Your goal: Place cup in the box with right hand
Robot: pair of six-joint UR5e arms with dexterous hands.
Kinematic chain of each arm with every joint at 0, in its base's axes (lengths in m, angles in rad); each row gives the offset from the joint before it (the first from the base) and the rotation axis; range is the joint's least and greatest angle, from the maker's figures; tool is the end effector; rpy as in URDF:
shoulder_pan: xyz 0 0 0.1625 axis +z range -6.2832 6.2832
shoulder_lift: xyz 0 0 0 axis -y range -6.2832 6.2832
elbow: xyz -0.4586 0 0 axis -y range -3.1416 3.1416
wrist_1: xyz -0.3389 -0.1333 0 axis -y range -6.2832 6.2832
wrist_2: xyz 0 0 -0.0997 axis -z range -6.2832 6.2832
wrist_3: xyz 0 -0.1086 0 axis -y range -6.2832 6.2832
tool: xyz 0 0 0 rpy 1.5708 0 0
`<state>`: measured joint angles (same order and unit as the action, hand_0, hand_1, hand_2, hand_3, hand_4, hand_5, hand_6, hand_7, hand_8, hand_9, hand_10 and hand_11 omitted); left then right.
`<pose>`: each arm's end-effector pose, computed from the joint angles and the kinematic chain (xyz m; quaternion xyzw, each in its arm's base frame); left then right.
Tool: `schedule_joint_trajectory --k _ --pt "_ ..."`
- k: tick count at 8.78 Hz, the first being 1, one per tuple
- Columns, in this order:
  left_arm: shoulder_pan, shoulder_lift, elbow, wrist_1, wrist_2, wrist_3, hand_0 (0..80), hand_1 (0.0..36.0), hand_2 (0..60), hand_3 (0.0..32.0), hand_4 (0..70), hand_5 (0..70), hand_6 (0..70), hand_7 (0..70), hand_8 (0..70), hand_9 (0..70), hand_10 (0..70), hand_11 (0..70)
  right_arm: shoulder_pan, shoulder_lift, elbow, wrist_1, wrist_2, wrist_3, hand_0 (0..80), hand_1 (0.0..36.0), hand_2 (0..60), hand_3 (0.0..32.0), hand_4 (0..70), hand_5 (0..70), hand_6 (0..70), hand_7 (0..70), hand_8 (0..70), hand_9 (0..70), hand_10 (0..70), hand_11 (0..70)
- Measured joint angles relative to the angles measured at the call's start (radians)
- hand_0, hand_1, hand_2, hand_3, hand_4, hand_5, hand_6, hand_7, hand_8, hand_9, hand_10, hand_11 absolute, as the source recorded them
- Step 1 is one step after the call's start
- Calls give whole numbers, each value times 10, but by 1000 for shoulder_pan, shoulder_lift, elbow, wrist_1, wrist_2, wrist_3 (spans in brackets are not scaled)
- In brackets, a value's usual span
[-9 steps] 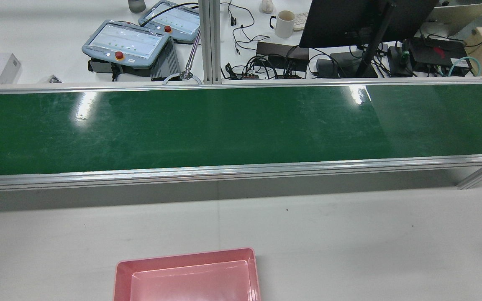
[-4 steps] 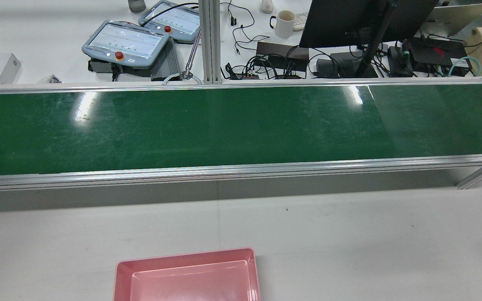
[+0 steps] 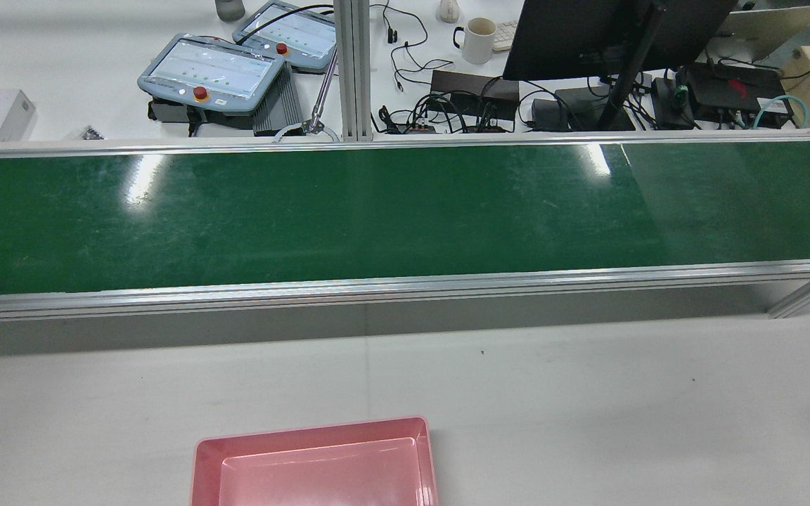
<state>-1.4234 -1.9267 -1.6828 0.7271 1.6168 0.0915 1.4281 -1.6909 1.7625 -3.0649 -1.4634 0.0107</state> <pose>-0.0474 -0.5545 0.5637 -0.0353 0.6089 -0.7850 0.1083 0.0859 -0.4211 0.6762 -0.0230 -0.7569 0.6531 0.0024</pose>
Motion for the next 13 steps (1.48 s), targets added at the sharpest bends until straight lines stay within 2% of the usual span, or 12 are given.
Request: schedule_joint_trajectory --k 13 --pt "1 0 1 0 0 0 0 0 0 0 0 0 0 0 0 0 0 0 0 0 1 0 0 0 494 112 52 0 606 51 141 513 185 304 225 327"
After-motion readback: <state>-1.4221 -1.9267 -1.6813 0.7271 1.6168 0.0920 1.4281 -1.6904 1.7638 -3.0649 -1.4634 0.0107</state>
